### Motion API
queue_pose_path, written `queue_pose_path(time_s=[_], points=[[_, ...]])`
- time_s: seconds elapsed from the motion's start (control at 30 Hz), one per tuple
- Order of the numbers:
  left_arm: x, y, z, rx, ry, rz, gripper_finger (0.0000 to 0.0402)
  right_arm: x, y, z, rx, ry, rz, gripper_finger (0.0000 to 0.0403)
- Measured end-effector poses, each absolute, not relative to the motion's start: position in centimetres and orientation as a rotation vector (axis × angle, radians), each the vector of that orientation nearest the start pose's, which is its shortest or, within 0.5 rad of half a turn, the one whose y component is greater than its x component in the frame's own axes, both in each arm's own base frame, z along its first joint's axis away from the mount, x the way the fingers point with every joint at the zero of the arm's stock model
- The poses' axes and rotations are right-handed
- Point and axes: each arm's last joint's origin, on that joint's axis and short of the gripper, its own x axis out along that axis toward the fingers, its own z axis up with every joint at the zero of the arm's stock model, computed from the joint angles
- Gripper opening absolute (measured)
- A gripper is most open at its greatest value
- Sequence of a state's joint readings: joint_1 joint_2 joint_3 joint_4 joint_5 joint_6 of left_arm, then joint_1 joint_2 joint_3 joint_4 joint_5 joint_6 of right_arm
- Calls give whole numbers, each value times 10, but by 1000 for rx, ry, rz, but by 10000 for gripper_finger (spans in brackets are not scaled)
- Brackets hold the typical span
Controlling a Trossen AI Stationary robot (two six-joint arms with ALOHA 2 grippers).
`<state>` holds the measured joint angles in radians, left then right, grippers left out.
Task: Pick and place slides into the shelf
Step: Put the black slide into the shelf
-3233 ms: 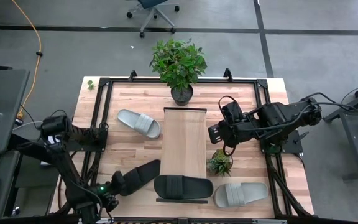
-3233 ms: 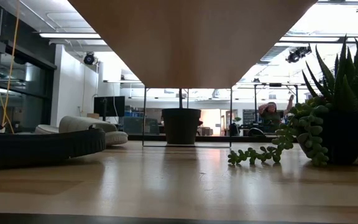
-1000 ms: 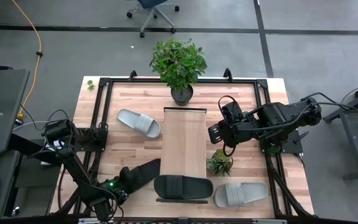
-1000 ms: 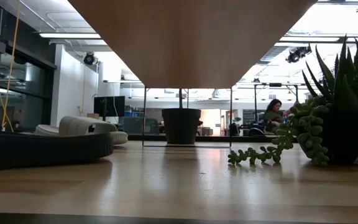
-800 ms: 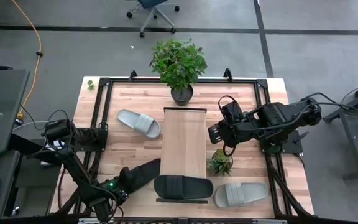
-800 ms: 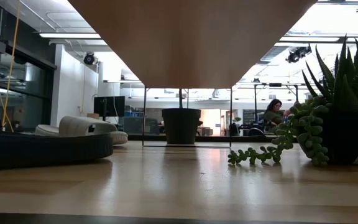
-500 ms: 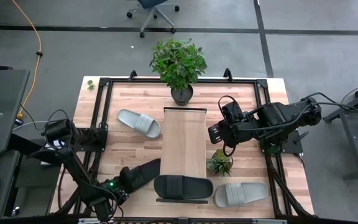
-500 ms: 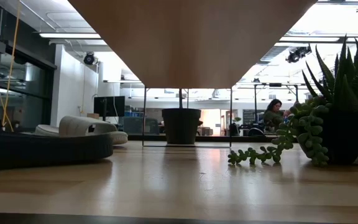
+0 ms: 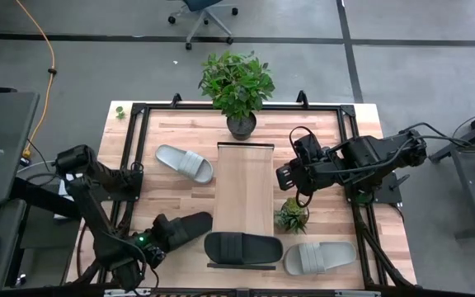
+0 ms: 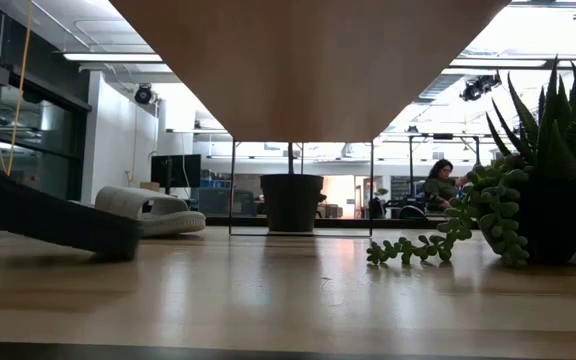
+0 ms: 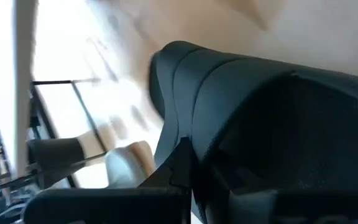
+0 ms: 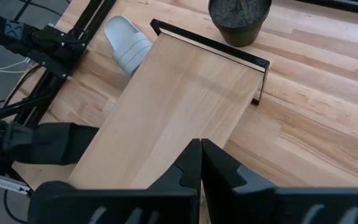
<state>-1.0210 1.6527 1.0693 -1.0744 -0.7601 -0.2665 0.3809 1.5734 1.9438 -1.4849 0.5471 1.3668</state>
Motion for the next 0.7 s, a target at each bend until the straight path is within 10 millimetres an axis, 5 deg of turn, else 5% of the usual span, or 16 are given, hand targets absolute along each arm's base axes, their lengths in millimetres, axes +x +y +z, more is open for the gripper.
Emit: queue_pose_path(time_s=[0.43, 0.7], points=[[154, -212, 242, 1104, 1145, 87, 2, 254, 86, 429, 665, 719, -722, 0], [158, -215, 271, 951, 1101, 151, 1, 251, 85, 427, 565, 798, -684, 0]])
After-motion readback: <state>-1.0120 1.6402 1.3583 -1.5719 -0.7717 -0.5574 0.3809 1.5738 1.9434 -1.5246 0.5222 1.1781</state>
